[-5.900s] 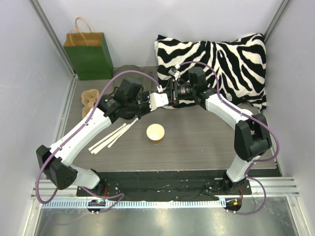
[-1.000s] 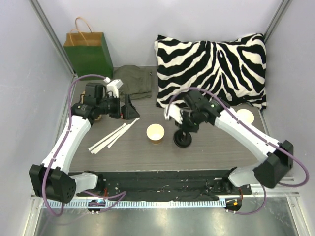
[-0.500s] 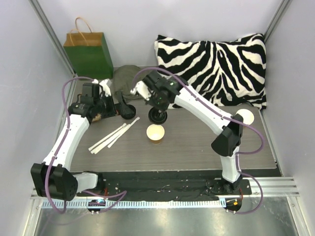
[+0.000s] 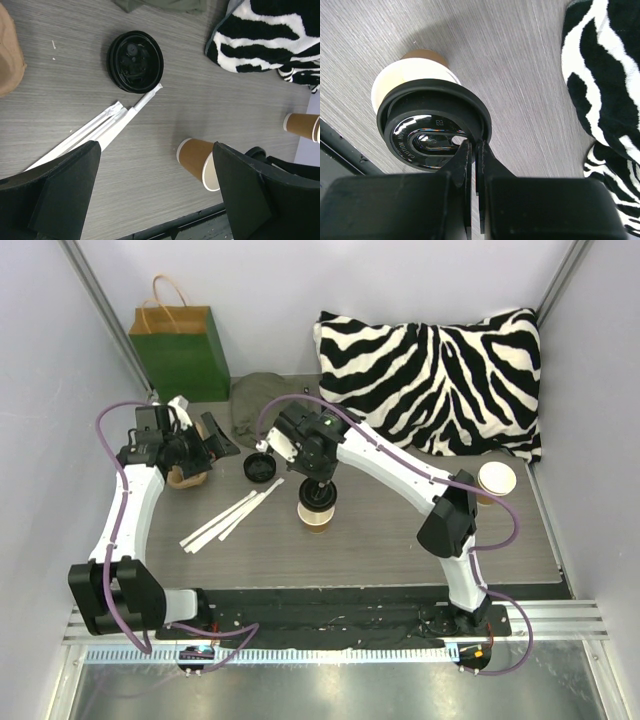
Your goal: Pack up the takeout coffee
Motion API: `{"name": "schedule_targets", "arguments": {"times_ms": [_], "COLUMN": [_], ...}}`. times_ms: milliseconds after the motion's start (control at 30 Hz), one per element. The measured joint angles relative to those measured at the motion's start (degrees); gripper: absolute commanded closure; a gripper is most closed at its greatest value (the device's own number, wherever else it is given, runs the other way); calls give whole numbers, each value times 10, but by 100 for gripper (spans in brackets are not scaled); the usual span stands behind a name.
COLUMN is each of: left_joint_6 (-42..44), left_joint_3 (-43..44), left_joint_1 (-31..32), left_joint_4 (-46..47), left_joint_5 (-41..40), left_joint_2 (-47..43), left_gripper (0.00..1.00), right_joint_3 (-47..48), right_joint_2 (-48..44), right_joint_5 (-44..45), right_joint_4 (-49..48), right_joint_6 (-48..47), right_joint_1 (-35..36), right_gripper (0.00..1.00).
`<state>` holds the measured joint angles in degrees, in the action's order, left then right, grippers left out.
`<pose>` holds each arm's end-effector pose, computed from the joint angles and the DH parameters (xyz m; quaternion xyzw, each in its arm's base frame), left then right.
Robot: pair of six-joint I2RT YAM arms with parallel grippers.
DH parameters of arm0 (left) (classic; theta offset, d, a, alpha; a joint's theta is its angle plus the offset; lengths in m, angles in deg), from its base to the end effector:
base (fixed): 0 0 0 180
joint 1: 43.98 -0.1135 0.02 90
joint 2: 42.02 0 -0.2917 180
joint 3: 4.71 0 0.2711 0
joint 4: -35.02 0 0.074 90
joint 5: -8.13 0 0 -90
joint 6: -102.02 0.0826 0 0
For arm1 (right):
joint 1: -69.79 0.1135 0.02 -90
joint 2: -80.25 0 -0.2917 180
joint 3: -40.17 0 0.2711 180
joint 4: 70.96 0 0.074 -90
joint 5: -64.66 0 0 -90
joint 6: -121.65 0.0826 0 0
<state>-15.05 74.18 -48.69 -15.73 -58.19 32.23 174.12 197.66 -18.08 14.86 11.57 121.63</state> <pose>0.3164 -0.0072 0.3083 -0.1748 0.8941 -0.2576 0.3219 0.2982 0.3626 0.3038 -0.5673 0.8013 -0.0108 0.1897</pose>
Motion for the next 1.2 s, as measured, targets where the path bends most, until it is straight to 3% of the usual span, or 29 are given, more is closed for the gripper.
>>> {"name": "schedule_targets", "arguments": {"times_ms": [1200], "left_joint_6": [-26], "left_joint_3": [1], "left_joint_1": [-11], "left_joint_4": [15], "left_joint_5": [29], "left_joint_2": [13], "left_gripper": [0], "right_joint_3": [-17], "right_joint_2": [39], "right_joint_5": [-38], "right_joint_4": [-3], "right_joint_6": [7], "right_joint_1": [3], "right_gripper": [98]}}
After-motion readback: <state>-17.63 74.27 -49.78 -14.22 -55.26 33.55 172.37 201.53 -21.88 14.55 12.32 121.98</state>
